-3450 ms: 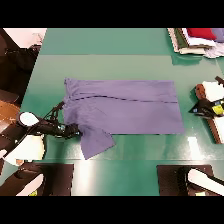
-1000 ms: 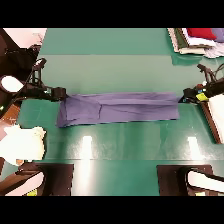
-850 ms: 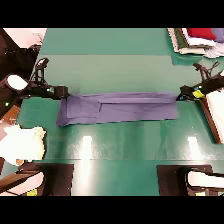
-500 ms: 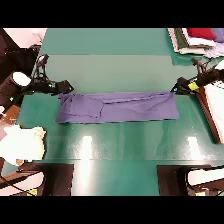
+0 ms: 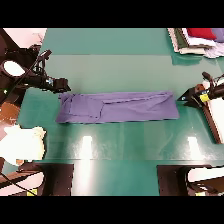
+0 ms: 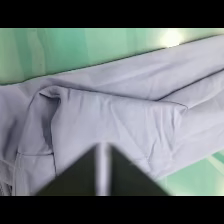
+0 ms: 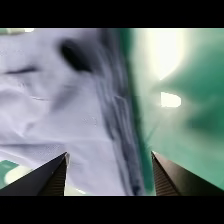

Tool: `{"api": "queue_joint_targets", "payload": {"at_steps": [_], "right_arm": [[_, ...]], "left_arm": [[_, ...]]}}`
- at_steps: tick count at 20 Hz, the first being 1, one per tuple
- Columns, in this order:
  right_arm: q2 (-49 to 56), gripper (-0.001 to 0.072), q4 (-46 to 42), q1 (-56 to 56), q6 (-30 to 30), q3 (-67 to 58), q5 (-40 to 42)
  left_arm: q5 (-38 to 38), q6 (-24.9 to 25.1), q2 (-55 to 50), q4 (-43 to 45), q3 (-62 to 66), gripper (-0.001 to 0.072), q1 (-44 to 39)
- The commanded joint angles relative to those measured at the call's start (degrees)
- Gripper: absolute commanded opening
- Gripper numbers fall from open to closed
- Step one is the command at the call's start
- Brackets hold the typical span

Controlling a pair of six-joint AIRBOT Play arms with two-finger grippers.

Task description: Fold the shirts.

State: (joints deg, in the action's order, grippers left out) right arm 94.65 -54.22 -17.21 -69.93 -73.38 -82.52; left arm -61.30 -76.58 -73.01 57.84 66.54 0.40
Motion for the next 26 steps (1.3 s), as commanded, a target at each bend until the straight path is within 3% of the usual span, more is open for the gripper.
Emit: {"api": "queue_joint_targets", "payload": {"at_steps": [1, 5, 6, 9, 10, 12, 15, 20, 26], "right_arm": [[3.74, 0.0585, 4.11, -2.47, 4.72, 2.01, -1.38], [7.15, 0.0554, 5.22, 1.64, 5.55, 1.97, 0.17], [7.76, 0.0429, 5.2, 3.21, 6.03, 1.95, 0.52], [8.48, 0.022, 5.18, 6.45, 7.61, 1.95, 0.39], [8.2, 0.0119, 5.18, 6.88, 8.26, 1.95, -0.35], [6.47, 0.0034, 5.16, 6.86, 9.6, 1.95, -3.19], [-0.11, 0.0017, 5.2, 6.86, 8.24, 1.81, -4.92], [-12.02, 0.0017, 5.22, 11.61, -1.84, -6.4, -5.16], [-15.39, 0.0017, 5.22, 22.51, -10.58, -19.98, -7.13]], "left_arm": [[1.11, 0.09, -0.09, -0.44, 0.28, 0.0037, -0.02], [1.18, 0.04, -0.09, -1.73, 0.28, 0.0036, -1.29], [1.18, 0.02, -0.09, -1.73, 0.28, 0.0028, -2.58], [2.78, -1.01, -0.98, -1.73, 0.31, 0.0028, -7.63], [3.8, -2.89, -1.84, -1.75, 0.37, 0.0027, -9.22], [4.96, -3.61, -4.17, -2.51, 0.46, 0.0027, -12.41], [8.0, -3.56, -8.55, -4.79, 0.61, 0.0028, -17.42], [12.15, -3.54, -17.97, -11.65, 3.54, 0.0027, -25.0], [12.92, -3.58, -26.34, -11.98, 12.76, 0.0027, -33.31]]}}
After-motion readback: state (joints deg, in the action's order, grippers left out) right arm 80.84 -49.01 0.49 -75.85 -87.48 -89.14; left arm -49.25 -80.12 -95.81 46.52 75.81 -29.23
